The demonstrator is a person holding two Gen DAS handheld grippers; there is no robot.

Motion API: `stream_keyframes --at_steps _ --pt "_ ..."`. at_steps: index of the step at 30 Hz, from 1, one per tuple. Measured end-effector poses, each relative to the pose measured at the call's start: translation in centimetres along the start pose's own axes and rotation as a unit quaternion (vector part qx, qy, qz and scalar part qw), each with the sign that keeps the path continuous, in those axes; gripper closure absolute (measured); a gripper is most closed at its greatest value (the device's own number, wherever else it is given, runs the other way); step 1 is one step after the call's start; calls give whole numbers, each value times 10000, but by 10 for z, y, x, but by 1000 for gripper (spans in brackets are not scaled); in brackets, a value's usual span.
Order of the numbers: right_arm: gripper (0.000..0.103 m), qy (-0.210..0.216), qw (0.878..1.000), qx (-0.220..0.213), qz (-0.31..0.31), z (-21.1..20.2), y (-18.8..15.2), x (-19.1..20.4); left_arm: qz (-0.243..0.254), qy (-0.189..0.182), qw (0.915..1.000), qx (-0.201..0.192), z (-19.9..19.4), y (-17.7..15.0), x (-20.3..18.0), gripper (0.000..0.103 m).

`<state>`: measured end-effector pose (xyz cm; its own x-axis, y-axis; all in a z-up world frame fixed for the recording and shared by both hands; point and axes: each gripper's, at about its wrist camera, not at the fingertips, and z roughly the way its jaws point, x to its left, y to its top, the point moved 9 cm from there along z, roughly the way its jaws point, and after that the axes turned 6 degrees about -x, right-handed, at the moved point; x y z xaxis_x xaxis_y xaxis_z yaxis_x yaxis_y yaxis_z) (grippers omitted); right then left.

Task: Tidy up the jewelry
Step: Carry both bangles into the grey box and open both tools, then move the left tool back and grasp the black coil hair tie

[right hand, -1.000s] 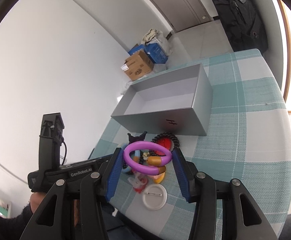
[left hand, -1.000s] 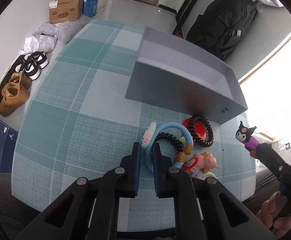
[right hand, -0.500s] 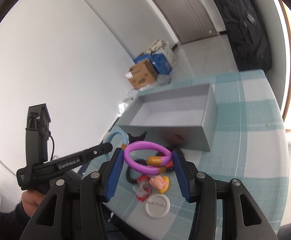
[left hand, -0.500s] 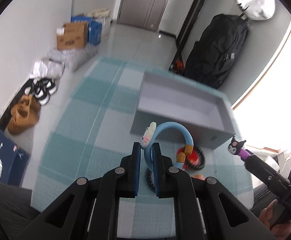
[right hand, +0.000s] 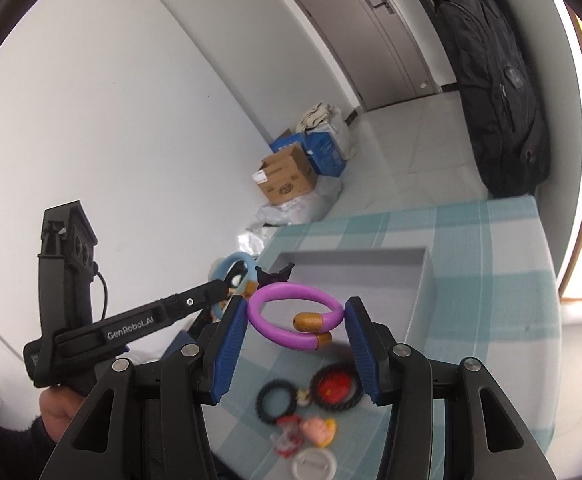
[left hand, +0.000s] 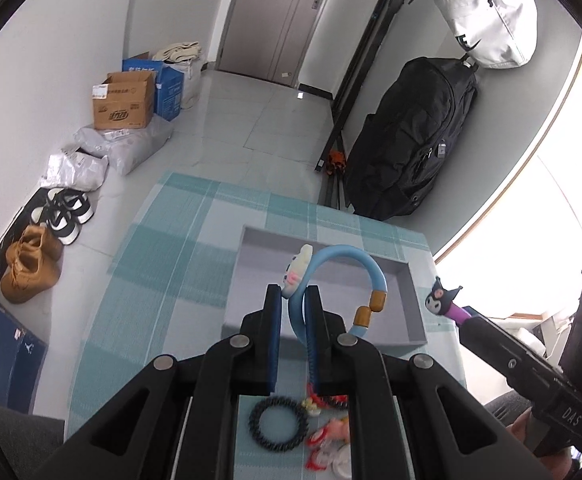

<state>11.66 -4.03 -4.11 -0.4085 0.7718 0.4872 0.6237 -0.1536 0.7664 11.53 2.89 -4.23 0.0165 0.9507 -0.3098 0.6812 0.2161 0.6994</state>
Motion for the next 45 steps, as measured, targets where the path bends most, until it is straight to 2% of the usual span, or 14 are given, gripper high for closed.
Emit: stream_keyframes --at_steps 9,18,27,30,32,33,34,35,37,41,45 --pt "54 -124 9999 105 34 34 19 -23 77 -96 9996 244 29 4 -4 96" --pt "54 -211 9985 461 189 57 3 -43 127 -41 9982 583 50 -9 1 96" --pt "52 -306 9973 612 253 69 -2 -50 58 -128 9970 767 63 -11 -3 96" --pt "50 -268 9976 529 362 66 -1 -51 -19 -211 9953 944 68 -13 -4 94" --pt "41 -191 9986 397 275 60 3 -48 -98 -317 9940 1039 69 -13 -4 92" --pt "37 -165 9991 309 238 56 6 -46 -146 -376 9938 1037 69 -13 -4 87" --pt "28 -160 9994 229 215 52 9 -45 -192 -455 9935 1030 68 -12 -5 76" --pt "23 -162 9995 150 208 48 11 -44 -213 -535 9933 1005 66 -11 -6 70" --pt "19 -149 9997 41 196 42 14 -43 -182 -465 9952 848 59 -7 -5 57" --pt "3 -402 9991 -153 -26 32 17 -44 -61 -366 9967 717 48 -4 -8 55" --pt "0 -553 9979 -261 -218 26 17 -41 128 -90 9979 631 42 -5 -7 55"
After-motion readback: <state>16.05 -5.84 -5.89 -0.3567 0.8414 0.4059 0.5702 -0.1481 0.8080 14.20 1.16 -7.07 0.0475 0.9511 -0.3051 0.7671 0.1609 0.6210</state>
